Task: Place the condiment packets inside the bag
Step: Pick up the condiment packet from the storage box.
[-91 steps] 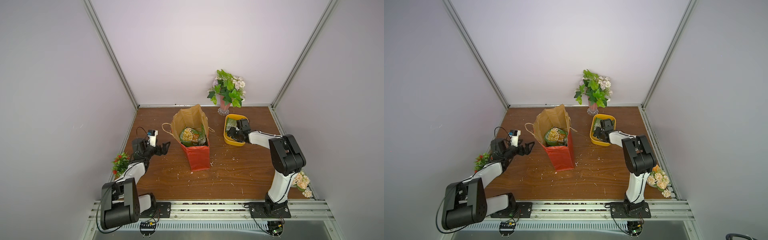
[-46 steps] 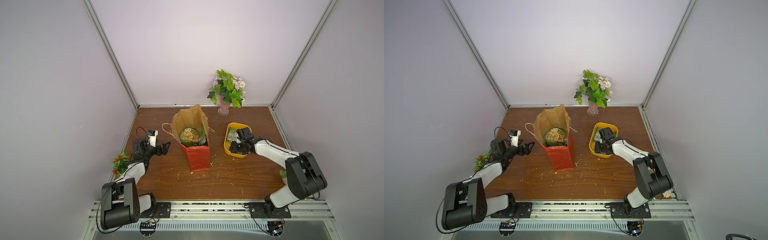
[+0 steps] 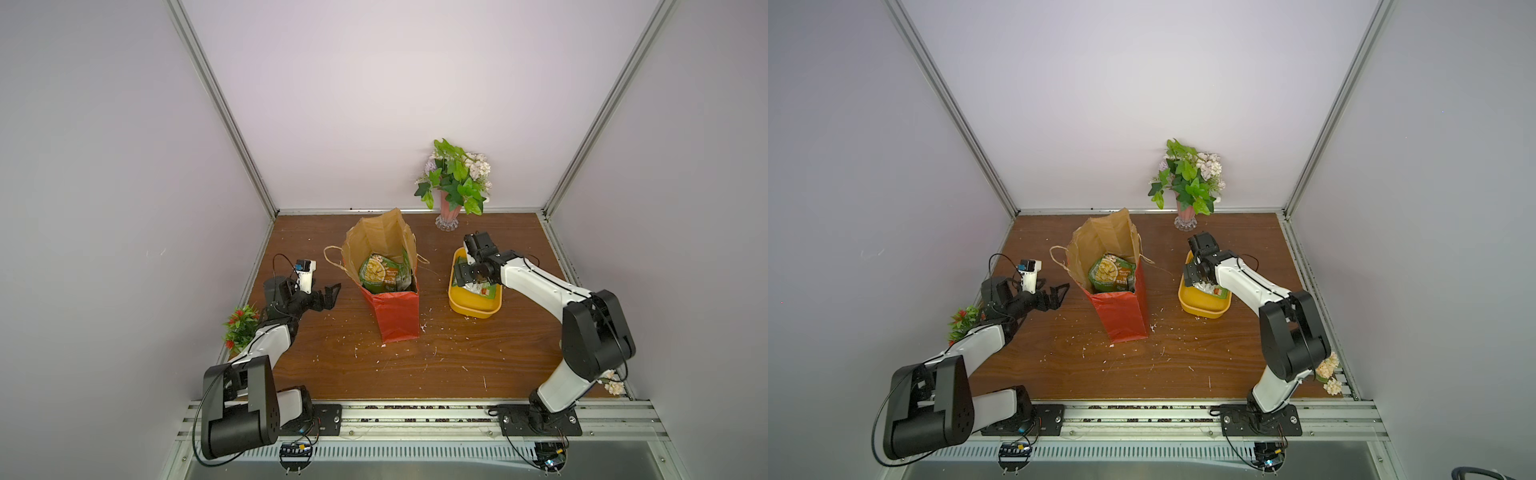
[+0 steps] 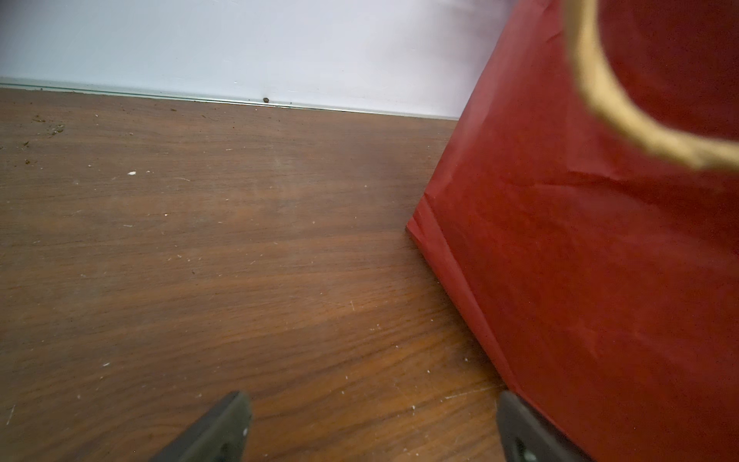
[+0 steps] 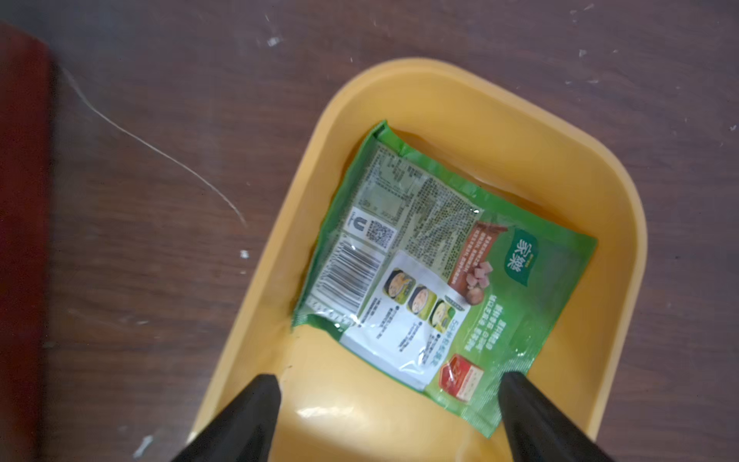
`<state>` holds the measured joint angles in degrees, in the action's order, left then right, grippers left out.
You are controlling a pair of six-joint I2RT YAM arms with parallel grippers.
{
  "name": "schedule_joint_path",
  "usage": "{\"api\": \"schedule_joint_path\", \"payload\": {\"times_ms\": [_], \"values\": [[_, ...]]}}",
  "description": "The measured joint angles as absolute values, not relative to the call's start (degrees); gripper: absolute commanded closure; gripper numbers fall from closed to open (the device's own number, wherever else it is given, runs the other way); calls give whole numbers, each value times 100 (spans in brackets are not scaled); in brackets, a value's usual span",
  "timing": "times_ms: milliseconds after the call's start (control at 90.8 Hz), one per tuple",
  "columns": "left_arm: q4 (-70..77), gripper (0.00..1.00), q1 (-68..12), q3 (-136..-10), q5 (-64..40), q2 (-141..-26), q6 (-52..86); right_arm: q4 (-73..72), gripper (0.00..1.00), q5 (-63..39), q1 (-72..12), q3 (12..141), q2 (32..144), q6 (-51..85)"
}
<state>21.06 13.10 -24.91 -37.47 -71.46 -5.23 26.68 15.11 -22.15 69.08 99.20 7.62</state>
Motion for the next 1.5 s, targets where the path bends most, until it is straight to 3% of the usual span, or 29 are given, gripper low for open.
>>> {"api": "schedule_joint_path", "payload": {"times_ms": [253,528,782,1079,1200,1387,1497], "values": [[2104,1,1310,-2493,-3730,-7216,-521,2443,2,1726,-2412,6359,10204,-937],[2102,1,1310,-2493,-3712,-7216,-519,2025,1,1647,-2314,6576,10436,-2086],[2104,1,1310,-2493,-3684,-7216,-519,1949,3,1081,-1789,7306,11045,-2257],[2104,1,1310,-2493,-3684,-7216,-519,2213,14,637,-1525,7876,11504,-1940],[2102,1,1310,-2493,-3684,-7216,-519,2255,33,585,-1496,7999,11607,-1636],[2104,1,1310,-2493,-3684,-7214,-521,2130,83,497,-1481,8106,11773,-939],[2104,1,1310,-2493,-3686,-7201,-521,1929,93,469,-1431,7983,11734,-596]]}}
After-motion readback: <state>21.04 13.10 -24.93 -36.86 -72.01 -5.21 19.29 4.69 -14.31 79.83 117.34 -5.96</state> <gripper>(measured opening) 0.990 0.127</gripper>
